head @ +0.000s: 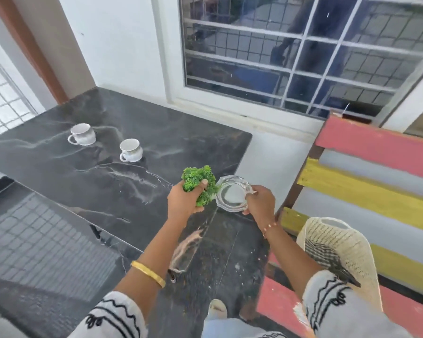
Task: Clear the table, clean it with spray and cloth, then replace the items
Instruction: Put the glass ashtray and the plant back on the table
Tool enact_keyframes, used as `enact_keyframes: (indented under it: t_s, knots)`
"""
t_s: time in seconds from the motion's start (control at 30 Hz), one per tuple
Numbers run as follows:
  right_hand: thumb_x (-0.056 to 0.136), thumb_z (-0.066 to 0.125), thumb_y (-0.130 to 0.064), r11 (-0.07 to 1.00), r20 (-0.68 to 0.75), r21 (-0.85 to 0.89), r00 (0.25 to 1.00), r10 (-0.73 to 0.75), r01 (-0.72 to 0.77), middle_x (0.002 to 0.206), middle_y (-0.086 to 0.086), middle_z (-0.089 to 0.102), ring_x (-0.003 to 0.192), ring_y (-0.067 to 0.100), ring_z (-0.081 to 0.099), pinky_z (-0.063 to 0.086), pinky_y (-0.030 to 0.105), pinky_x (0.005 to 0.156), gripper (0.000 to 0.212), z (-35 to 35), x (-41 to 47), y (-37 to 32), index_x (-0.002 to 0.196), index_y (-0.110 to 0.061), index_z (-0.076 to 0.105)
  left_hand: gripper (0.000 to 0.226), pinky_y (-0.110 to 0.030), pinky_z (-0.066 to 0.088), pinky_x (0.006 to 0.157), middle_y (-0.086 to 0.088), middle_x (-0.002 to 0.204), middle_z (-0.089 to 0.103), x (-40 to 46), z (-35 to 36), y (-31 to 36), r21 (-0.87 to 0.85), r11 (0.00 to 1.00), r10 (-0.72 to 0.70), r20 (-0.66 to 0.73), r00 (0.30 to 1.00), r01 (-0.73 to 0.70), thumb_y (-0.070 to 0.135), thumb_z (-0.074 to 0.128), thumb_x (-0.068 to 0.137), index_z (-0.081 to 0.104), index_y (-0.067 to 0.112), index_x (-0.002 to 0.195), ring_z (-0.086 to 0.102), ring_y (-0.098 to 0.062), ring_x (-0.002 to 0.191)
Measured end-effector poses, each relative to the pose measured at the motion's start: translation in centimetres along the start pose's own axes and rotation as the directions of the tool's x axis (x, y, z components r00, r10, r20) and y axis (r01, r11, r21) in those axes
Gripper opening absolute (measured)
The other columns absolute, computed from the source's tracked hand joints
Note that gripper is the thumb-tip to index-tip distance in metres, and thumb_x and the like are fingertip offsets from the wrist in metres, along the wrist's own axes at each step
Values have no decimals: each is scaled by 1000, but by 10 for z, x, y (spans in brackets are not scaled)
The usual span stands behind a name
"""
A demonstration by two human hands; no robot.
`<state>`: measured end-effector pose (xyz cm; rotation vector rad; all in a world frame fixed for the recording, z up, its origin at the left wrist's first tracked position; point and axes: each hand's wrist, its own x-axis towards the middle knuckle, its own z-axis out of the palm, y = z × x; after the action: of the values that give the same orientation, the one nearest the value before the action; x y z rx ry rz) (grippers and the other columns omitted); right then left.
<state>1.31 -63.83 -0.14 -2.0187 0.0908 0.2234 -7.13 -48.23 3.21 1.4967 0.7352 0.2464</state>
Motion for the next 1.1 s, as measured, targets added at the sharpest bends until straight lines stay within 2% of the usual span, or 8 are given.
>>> enact_keyframes:
  t_s: [0.2,0.33,0.47,0.53,0.83,0.93,1.0,1.1]
  knots:
    - [80,48,4,999,51,-13,998,-29,30,77,9,61,38,13,57,38,15,30,21,36,49,-39,89,-1,66,26,-29,59,52,0,90,65,57,-14,25,-102,994,-43,-49,998,38,33,69,80,62,18,100,66,-24,86]
    - [81,50,3,1000,53,10,999,-10,9,76,4,58,46,21,60,47,20,36,16,52,70,-56,84,-4,64,27,-29,59,51,-4,94,66,88,-21,35,-136,990,-53,-51,997,46,34,69,80,61,17,100,66,-25,89]
    - [79,49,5,992,18,104,997,73,-75,80,11,60,48,23,62,56,49,64,18,74,96,-63,89,9,63,28,-31,60,54,-6,101,66,122,-25,43,-131,990,-51,-32,998,46,35,69,80,61,18,100,65,-24,93]
    - [79,48,5,987,-5,121,994,105,-104,80,13,59,45,21,61,55,54,68,20,85,110,-66,90,11,63,26,-31,60,54,-5,100,65,141,-25,48,-131,989,-65,-10,998,64,35,69,80,61,18,98,64,-23,94]
    - [77,47,7,963,-144,151,959,246,-225,70,6,51,49,20,59,57,53,67,16,136,168,-91,71,-5,55,24,-30,59,55,-5,101,65,239,-31,56,-83,987,-122,146,982,135,33,69,80,60,19,97,64,-23,93]
    - [78,47,10,941,-197,197,929,312,-274,68,6,51,49,17,57,58,40,55,21,160,193,-98,63,-4,51,22,-29,59,55,-5,100,65,279,-34,57,-55,987,-135,197,971,149,32,69,80,61,18,96,64,-23,93]
    - [79,47,11,920,-225,249,905,360,-304,73,9,53,50,17,57,56,32,45,18,171,207,-99,67,-1,55,20,-29,59,55,-5,98,65,299,-35,57,-26,989,-138,227,964,148,31,69,81,61,19,94,65,-23,92]
    - [80,49,10,891,-249,295,872,421,-346,87,13,60,52,16,58,56,33,49,19,183,227,-99,92,11,63,19,-29,59,56,-5,97,66,324,-35,54,6,988,-147,280,949,152,31,69,81,61,19,93,66,-23,91]
